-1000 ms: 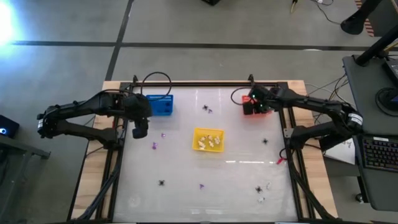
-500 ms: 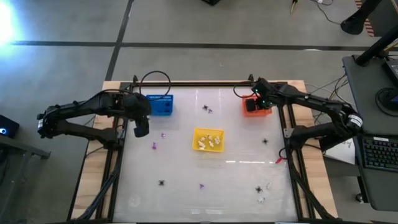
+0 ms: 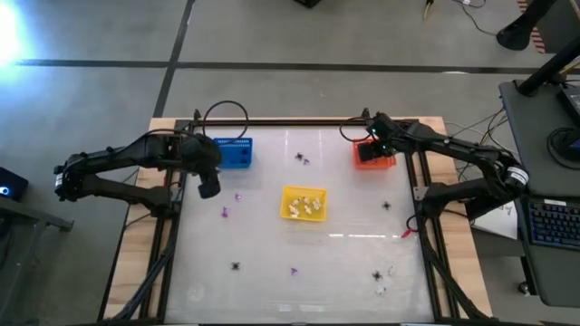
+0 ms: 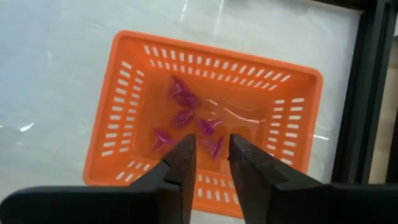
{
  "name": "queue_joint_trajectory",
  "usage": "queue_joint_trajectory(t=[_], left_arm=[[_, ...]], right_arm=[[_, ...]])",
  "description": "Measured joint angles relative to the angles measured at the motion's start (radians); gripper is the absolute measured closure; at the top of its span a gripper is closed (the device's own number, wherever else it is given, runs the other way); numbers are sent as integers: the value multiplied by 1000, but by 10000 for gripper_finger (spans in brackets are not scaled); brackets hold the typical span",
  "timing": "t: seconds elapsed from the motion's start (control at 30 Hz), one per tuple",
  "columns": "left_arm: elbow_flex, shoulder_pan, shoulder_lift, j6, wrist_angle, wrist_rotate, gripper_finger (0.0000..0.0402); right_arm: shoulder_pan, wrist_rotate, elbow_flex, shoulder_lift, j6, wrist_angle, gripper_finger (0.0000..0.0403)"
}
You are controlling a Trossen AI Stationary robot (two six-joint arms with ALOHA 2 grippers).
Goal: Sort Halloween decoration
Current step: Put the purple witch hat toy into the orange bin
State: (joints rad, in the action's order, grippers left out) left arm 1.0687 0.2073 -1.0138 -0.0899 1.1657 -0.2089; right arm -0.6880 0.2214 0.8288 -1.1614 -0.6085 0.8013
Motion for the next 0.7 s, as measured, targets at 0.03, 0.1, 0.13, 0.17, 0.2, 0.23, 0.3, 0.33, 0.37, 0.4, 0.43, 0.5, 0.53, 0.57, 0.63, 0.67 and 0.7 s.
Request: queue_joint_trajectory(t=[0.03,0.1,0.13,0.17,0.2,0.23,0.3,0.33,0.37,0.4,0.43,0.5,0.53,0.57,0.63,0.67,0.7], left_arm=[[0,0,0,-3,-3,-9,326],[0,0,0,-14,-6,-20,326],[0,0,0,-22,-6,-20,326],[0,0,0,-26,-6,-21,326],[0,0,0,-28,-6,-20,326],[0,0,0,-28,-6,-20,326],[0,0,0,-28,-6,-20,326],[0,0,-1,-28,-7,-20,326],[0,0,-4,-28,-11,-20,326],[0,0,-8,-28,-16,-20,326],[0,0,-15,-28,-17,-20,326],[0,0,-31,-28,-18,-20,326],[0,0,-41,-28,-18,-22,326],[0,0,-50,-29,-19,-29,326],[0,0,-71,-29,-21,-31,326],[0,0,-82,-34,-21,-22,324],[0,0,-93,-37,-21,-2,322]], right_arm=[[0,0,0,0,2,0,309],[0,-13,0,0,4,1,302],[0,-31,1,0,4,1,300],[0,-55,3,0,4,4,297],[0,-84,8,0,4,7,296],[0,-118,15,0,6,9,294],[0,-181,31,1,21,9,292],[0,-212,40,1,27,14,291],[1,-234,51,1,29,16,291],[1,-250,64,1,30,16,291],[3,-255,77,1,31,17,292],[9,-255,104,1,32,23,293],[10,-255,116,1,32,24,293],[14,-254,128,1,33,25,293],[25,-254,149,2,33,25,293],[32,-255,157,2,31,27,293],[39,-255,165,2,28,32,293]])
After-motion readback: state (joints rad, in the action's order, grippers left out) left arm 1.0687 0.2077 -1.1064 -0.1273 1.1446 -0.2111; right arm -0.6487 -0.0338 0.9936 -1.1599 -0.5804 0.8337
